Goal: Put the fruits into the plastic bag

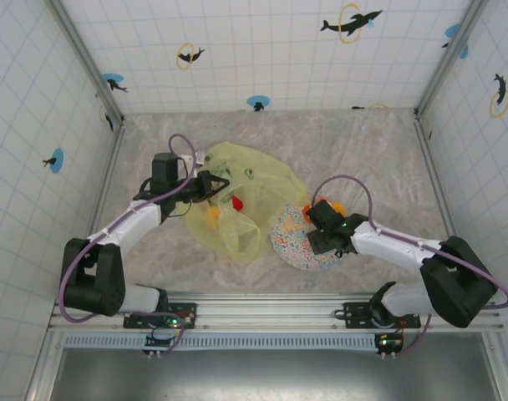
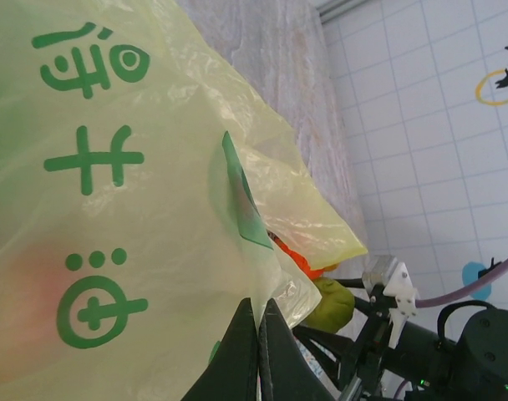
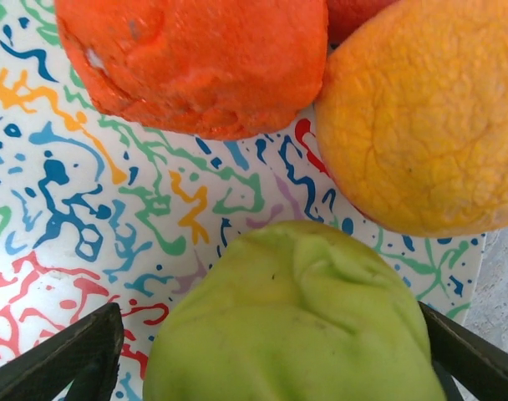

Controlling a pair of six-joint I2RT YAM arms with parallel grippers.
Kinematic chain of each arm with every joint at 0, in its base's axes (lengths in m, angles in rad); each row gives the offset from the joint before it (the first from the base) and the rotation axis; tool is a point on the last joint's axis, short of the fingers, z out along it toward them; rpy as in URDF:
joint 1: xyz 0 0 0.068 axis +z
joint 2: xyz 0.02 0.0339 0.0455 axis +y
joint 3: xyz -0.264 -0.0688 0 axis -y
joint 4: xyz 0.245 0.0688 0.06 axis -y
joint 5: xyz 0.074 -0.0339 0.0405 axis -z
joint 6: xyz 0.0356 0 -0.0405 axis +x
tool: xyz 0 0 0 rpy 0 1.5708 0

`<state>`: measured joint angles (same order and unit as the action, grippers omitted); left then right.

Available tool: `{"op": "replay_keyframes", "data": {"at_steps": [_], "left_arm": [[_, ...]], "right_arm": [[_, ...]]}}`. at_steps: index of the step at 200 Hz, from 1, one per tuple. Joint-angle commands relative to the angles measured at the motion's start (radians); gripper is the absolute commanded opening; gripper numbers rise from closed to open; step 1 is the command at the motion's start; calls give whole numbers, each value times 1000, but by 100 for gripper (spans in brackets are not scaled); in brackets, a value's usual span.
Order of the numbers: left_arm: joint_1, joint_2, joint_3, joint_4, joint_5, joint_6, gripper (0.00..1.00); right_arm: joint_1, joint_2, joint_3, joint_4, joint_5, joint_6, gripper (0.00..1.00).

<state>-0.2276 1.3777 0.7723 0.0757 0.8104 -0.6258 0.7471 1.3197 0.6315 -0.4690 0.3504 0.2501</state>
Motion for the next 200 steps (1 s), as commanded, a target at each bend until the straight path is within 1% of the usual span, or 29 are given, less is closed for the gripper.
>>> {"op": "replay_keyframes", "data": {"at_steps": [1, 23, 55, 72, 114, 131, 146, 162, 200], "left_arm": [[-1, -2, 39, -10, -8, 22, 0], [0, -2, 62, -41, -25, 10, 0], [0, 3, 75, -34, -40, -38, 0], [0, 10, 89, -60, -78, -36, 0], [-4, 24, 72, -26, -102, -137, 0], [-13, 13, 80, -26, -123, -139, 0], [-15, 7, 78, -18, -136, -131, 0], [-16, 3, 79, -9, -127, -130, 0], [-15, -26, 38, 83, -136, -159, 0]], "right_arm": [[1, 17, 44, -33, 9, -56, 85], [-12, 50, 75, -56, -32, -89, 81], [-15, 95, 106, -121, -41, -134, 82], [-16, 108, 118, -153, -49, -151, 82], [-14, 113, 148, -233, -71, -176, 81], [-16, 107, 152, -236, -83, -199, 78], [-19, 108, 139, -202, -89, -227, 75], [-20, 120, 134, -179, -94, -247, 73], [-18, 122, 106, -110, -108, -274, 61]]}}
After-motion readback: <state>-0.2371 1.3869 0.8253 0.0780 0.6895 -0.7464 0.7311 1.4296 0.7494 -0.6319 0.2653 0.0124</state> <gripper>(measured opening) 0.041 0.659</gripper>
